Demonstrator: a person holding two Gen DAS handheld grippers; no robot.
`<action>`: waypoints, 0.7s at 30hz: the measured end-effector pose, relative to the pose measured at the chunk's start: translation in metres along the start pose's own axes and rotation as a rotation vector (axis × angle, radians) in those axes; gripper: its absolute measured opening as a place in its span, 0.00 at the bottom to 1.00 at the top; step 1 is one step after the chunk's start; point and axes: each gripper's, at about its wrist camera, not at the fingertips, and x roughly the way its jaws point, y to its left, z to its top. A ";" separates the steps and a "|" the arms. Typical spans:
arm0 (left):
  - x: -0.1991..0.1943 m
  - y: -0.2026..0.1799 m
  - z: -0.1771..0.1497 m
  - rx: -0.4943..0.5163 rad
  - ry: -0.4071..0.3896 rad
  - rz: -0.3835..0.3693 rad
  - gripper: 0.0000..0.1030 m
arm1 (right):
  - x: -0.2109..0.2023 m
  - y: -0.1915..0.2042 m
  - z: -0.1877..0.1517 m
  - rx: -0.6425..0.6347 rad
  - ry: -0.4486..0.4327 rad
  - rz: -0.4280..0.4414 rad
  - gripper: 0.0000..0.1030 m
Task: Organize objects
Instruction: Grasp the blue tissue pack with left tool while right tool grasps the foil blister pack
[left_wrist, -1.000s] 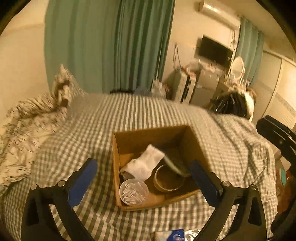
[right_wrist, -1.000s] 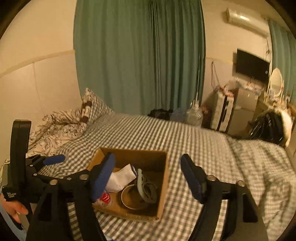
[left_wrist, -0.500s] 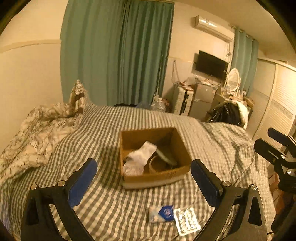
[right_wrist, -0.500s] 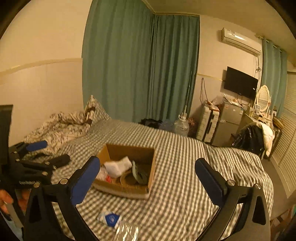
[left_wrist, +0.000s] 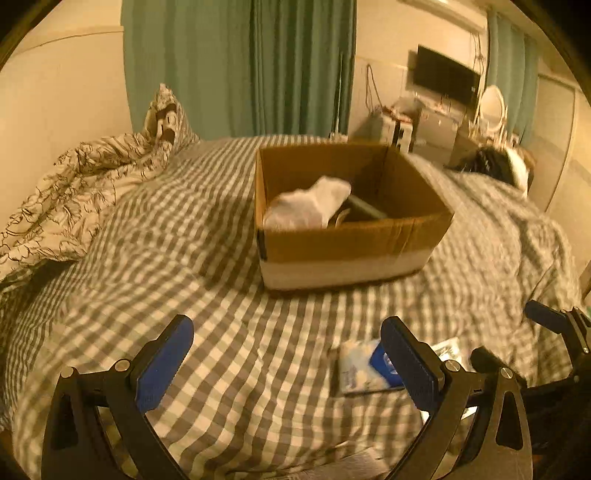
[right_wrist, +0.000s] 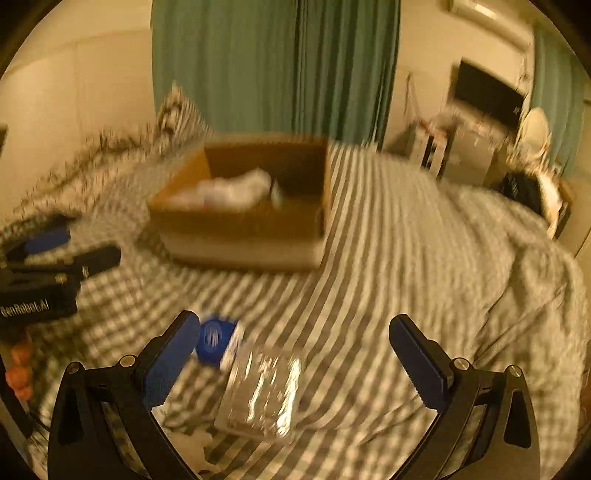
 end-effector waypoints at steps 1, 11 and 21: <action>0.007 0.000 -0.005 0.003 0.018 -0.006 1.00 | 0.010 0.003 -0.005 -0.016 0.023 -0.005 1.00; 0.047 0.006 -0.027 -0.011 0.122 -0.025 1.00 | 0.066 0.009 -0.031 0.004 0.185 0.054 1.00; 0.053 -0.007 -0.032 0.034 0.164 -0.039 1.00 | 0.060 0.010 -0.043 -0.066 0.199 0.038 0.71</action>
